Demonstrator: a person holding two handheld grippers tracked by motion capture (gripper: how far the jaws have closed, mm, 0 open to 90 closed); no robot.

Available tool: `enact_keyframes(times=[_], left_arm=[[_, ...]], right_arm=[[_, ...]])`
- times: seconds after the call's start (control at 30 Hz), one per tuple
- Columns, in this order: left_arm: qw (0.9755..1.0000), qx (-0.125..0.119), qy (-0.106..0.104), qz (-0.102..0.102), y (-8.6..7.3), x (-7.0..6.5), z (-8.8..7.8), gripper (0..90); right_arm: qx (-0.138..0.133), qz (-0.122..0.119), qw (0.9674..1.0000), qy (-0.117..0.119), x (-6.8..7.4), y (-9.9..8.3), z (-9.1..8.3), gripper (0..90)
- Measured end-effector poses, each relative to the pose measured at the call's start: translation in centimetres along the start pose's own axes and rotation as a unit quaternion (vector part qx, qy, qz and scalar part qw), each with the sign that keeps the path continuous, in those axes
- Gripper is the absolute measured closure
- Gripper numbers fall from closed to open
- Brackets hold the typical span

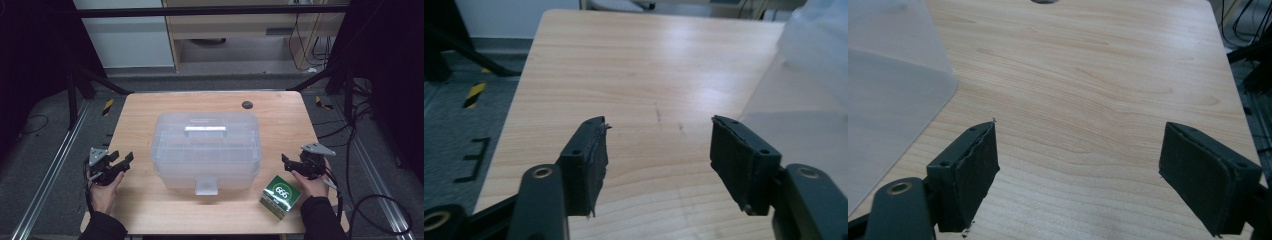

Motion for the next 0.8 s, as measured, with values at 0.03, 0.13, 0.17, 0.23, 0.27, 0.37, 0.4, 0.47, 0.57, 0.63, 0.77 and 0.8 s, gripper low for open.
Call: enact_keyframes(times=[0.03,0.13,0.17,0.23,0.27,0.37,0.4,0.47,0.57,0.63,0.77,0.8], left_arm=[[1.0000,0.000,0.000,0.000,0.0,0.0,0.0,41.9],[0.9998,-0.002,0.002,0.018,0.4,-0.3,-0.4,42.2],[0.9998,-0.002,0.002,0.018,0.4,-0.3,-0.4,42.2],[0.9994,-0.015,0.005,0.031,1.0,-0.6,-1.1,41.5],[0.9993,-0.019,0.005,0.032,1.1,-0.6,-1.3,40.7],[0.9991,-0.028,-0.006,0.031,1.7,-0.8,-2.0,37.9],[0.9989,-0.028,-0.011,0.036,2.1,-1.1,-2.3,37.5],[0.9987,-0.025,-0.018,0.041,2.5,-1.3,-2.5,34.7],[0.9980,-0.025,-0.028,0.051,3.0,-1.7,-2.8,33.9],[0.9975,-0.026,-0.033,0.058,3.3,-2.0,-3.0,33.7],[0.9964,-0.025,-0.044,0.067,3.9,-2.6,-3.4,32.3],[0.9963,-0.024,-0.046,0.069,4.1,-2.7,-3.5,31.9]], right_arm=[[0.000,0.000,1.0000,0.000,0.0,0.0,0.0,16.4],[-0.011,-0.005,0.9999,0.008,0.2,0.2,-0.9,19.9],[-0.011,-0.005,0.9999,0.008,0.2,0.2,-0.9,19.9],[-0.006,-0.011,0.9999,0.011,0.5,0.4,-1.2,20.4],[-0.006,-0.014,0.9998,0.011,0.6,0.5,-1.3,20.2],[-0.014,-0.021,0.9996,0.012,0.7,1.0,-1.7,20.1],[-0.028,-0.020,0.9993,0.015,0.8,1.3,-2.2,20.2],[-0.029,-0.020,0.9992,0.019,0.9,1.5,-2.5,19.4],[-0.028,-0.024,0.9990,0.027,1.0,1.8,-2.8,18.9],[-0.025,-0.028,0.9988,0.030,1.2,2.0,-3.0,18.5],[-0.026,-0.036,0.9983,0.038,1.7,2.4,-3.4,18.2],[-0.027,-0.037,0.9982,0.039,1.8,2.4,-3.4,18.0]])
Point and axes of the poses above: each handheld gripper's, and its own axes: z roughly forward along the jaws, y roughly out of its top, x roughly to its left, the point moved 1 cm from there along z, roughly forward along the jaws, and after that the axes turned 3 degrees about x, right-handed, at the moved point
